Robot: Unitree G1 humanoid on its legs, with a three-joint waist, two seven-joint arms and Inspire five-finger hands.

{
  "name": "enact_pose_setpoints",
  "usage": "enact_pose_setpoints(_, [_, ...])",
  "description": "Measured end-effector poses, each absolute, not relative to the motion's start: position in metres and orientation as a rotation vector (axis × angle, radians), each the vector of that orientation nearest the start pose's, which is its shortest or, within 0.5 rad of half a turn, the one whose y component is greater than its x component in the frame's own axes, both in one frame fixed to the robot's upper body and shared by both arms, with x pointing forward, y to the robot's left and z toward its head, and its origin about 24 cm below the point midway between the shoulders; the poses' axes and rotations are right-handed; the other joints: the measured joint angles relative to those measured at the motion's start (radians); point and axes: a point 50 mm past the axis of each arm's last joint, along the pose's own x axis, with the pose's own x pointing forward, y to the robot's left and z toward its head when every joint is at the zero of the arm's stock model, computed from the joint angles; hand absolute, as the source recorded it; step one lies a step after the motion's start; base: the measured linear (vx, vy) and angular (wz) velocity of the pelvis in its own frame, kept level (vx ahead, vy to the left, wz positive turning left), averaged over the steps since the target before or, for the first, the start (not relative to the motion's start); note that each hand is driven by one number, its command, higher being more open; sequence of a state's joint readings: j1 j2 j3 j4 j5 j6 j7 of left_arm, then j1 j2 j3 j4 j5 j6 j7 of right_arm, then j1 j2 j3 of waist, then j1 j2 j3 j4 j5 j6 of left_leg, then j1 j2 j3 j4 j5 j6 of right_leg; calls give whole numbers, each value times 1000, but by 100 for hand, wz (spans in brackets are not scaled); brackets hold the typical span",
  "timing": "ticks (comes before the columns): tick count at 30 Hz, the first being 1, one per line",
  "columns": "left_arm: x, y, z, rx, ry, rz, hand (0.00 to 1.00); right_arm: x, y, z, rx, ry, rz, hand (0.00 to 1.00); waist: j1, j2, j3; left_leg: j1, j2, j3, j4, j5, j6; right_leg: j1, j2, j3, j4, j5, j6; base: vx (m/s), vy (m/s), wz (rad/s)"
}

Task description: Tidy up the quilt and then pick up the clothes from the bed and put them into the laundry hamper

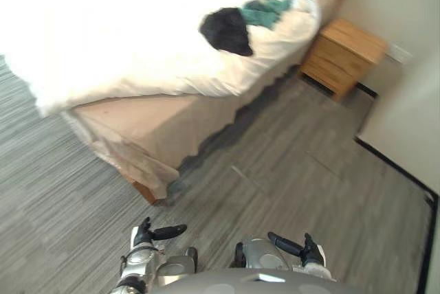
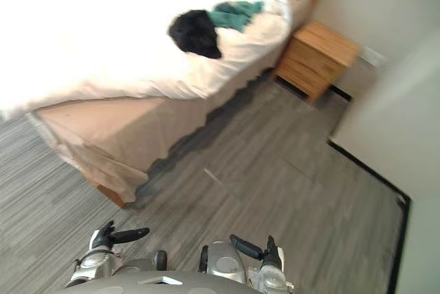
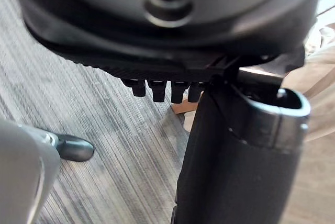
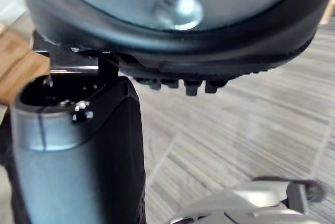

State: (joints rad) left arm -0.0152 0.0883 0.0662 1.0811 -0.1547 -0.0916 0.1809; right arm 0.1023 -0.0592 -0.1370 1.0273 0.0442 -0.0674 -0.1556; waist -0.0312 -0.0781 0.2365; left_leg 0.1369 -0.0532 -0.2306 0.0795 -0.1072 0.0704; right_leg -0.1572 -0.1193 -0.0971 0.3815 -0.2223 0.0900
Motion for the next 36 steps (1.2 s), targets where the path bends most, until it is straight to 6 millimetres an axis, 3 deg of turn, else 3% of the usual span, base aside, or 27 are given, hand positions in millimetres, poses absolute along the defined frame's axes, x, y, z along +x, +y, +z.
enact_pose_setpoints(3, [135, 197, -149, -19, 961, 357, 100, 94, -204, -158, -9, 1042, -356, 100, 2, 10, 1, 10, 7, -138, 35, -80, -33, -34, -5, 223, -231, 65, 46, 467, -427, 159])
enact_pose_setpoints(4, [129, 200, -151, -30, 973, 383, 100, 93, -205, -158, 3, 1045, -360, 100, 2, 6, -4, 13, 14, -181, 91, -144, -53, -23, -4, 255, -217, 121, 89, 489, -540, 144])
enact_pose_setpoints(5, [121, 202, -153, -49, 991, 409, 100, 92, -208, -158, 3, 1049, -364, 100, 0, 36, -15, 13, 44, -176, 133, -191, -82, -11, 19, 214, -167, 184, 73, 560, -614, 132])
enact_pose_setpoints(8, [106, 189, -159, -144, 1019, 456, 100, 85, -224, -157, -26, 1068, -396, 100, -2, 109, -40, 9, 134, -113, 165, -192, -125, 39, 59, 66, -109, 137, -11, 428, -401, 123])
enact_pose_setpoints(9, [103, 188, -160, -163, 1020, 473, 100, 83, -225, -157, -33, 1078, -393, 100, 1, 116, -40, 2, 154, -88, 187, -169, -164, 86, 63, 19, -133, 127, -29, 386, -349, 120])
enact_pose_setpoints(10, [103, 189, -160, -164, 1021, 475, 100, 82, -224, -158, -35, 1084, -389, 100, 2, 114, -38, -7, 160, -66, 204, -159, -183, 112, 62, 2, -152, 124, -36, 341, -325, 115])
enact_pose_setpoints(11, [102, 191, -160, -154, 1022, 475, 100, 81, -223, -158, -37, 1090, -382, 100, 4, 108, -37, -27, 182, 28, 229, -167, -197, 165, 59, -24, -195, 121, -44, 275, -267, 106])
enact_pose_setpoints(13, [104, 191, -159, -125, 1018, 451, 100, 81, -224, -159, -53, 1096, -366, 100, 4, 108, -37, -64, 222, 250, 216, -166, -198, 216, 47, -93, -227, 115, -54, 232, -208, 93])
enact_pose_setpoints(15, [106, 191, -158, -103, 1013, 428, 100, 81, -224, -159, -57, 1096, -364, 100, 3, 108, -37, -76, 227, 439, 126, -132, -199, 235, 24, -130, -240, 114, -54, 122, -50, 64])
enact_pose_setpoints(16, [106, 189, -158, -92, 1015, 414, 100, 81, -225, -158, -71, 1097, -358, 100, -4, 113, -40, -78, 223, 519, 51, -20, -188, 246, 18, -154, -247, 113, -53, 72, 16, 46])
enact_pose_setpoints(17, [106, 189, -159, -93, 1016, 415, 100, 81, -225, -159, -76, 1100, -353, 100, 2, 110, -41, -70, 218, 527, 34, 7, -199, 251, 15, -153, -250, 112, -50, 91, 53, 34])
enact_pose_setpoints(18, [106, 189, -159, -89, 1016, 414, 100, 80, -221, -160, -74, 1113, -342, 100, 2, 103, -48, -43, 196, 519, -14, 29, -190, 263, 7, -152, -266, 117, -40, 88, 94, 14])
enact_pose_setpoints(21, [105, 201, -157, -36, 1018, 404, 100, 78, -209, -163, -45, 1125, -334, 100, 1, 50, -63, -26, 162, 515, -81, 60, -179, 266, -14, -158, -292, 126, -25, 69, 100, 12])
enact_pose_setpoints(23, [104, 204, -157, -21, 1020, 398, 100, 76, -206, -164, -41, 1131, -336, 100, 0, 34, -73, -21, 152, 517, -90, 63, -178, 274, -20, -159, -305, 130, -19, 37, 44, 2])
enact_pose_setpoints(27, [101, 205, -158, -27, 1028, 410, 100, 76, -205, -164, -41, 1133, -341, 100, -1, 35, -75, 16, 149, 520, -118, 77, -175, 307, -21, -167, -316, 135, -12, 5, 6, 3])
enact_pose_setpoints(31, [92, 216, -159, -158, 1029, 564, 100, 76, -206, -164, -43, 1137, -340, 100, -2, 39, -77, 40, 153, 522, -164, 112, -179, 315, -11, -172, -322, 136, -11, -65, -46, 0])
enact_pose_setpoints(36, [77, 273, -148, -478, 887, 1027, 100, 76, -211, -164, -48, 1153, -333, 100, -2, 50, -77, 40, 160, 530, -169, 127, -182, 313, -2, -165, -332, 137, -9, -130, -37, -6])
